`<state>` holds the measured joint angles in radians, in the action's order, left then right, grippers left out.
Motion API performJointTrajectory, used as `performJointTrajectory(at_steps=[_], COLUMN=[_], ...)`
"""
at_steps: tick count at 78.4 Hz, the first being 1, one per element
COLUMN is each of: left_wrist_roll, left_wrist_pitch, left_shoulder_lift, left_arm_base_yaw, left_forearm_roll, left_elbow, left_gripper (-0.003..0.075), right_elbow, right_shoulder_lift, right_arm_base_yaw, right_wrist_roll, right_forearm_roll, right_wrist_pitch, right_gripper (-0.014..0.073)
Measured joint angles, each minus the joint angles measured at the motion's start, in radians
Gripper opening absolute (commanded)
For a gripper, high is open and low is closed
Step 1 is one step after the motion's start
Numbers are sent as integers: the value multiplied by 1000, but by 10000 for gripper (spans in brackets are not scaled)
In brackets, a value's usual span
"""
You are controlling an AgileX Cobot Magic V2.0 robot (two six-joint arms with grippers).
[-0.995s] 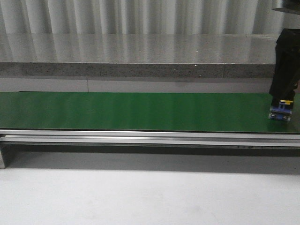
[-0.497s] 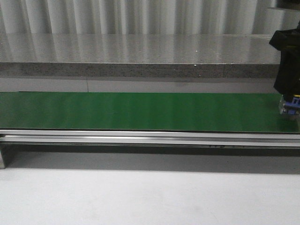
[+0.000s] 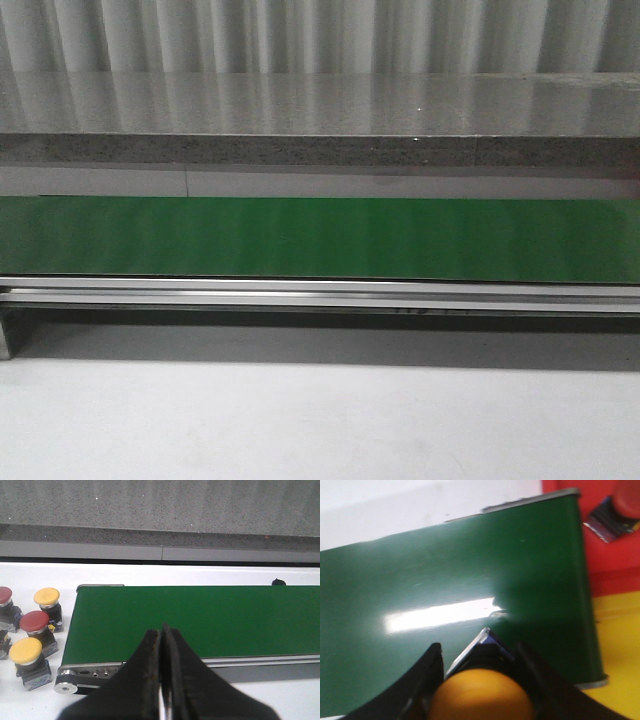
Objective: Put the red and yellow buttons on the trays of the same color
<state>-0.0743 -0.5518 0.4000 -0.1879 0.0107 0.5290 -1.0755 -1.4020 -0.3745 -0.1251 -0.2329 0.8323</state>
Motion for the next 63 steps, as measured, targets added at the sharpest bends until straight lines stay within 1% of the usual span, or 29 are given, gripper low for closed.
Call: performJointTrajectory(at_steps=[4, 17, 18, 19, 27, 39, 63], left_wrist_roll=[0, 0, 0, 0, 0, 0, 0], left_wrist_pitch=[0, 0, 0, 0, 0, -1, -3], left_shoulder_lift=[0, 0, 0, 0, 0, 0, 0], left_arm_base_yaw=[0, 0, 0, 0, 0, 0, 0], left_forearm_roll=[0, 0, 0, 0, 0, 0, 0], left_elbow=[0, 0, 0, 0, 0, 0, 0], left_gripper=[-20, -20, -20, -20, -20, -20, -20], right_elbow=[0, 2, 2, 9, 20, 29, 29], right_shoulder_lift=[0, -6, -9, -15, -46, -112, -246], right_arm_base_yaw=[-49, -156, -167, -204, -260, -299, -302], right_wrist_roll=[0, 4, 4, 7, 9, 11, 14], right_forearm_roll=[9, 23, 23, 26, 31, 33, 31], right_wrist_pitch=[2, 2, 0, -5, -11, -44, -148], right_gripper=[161, 161, 161, 161, 161, 161, 166])
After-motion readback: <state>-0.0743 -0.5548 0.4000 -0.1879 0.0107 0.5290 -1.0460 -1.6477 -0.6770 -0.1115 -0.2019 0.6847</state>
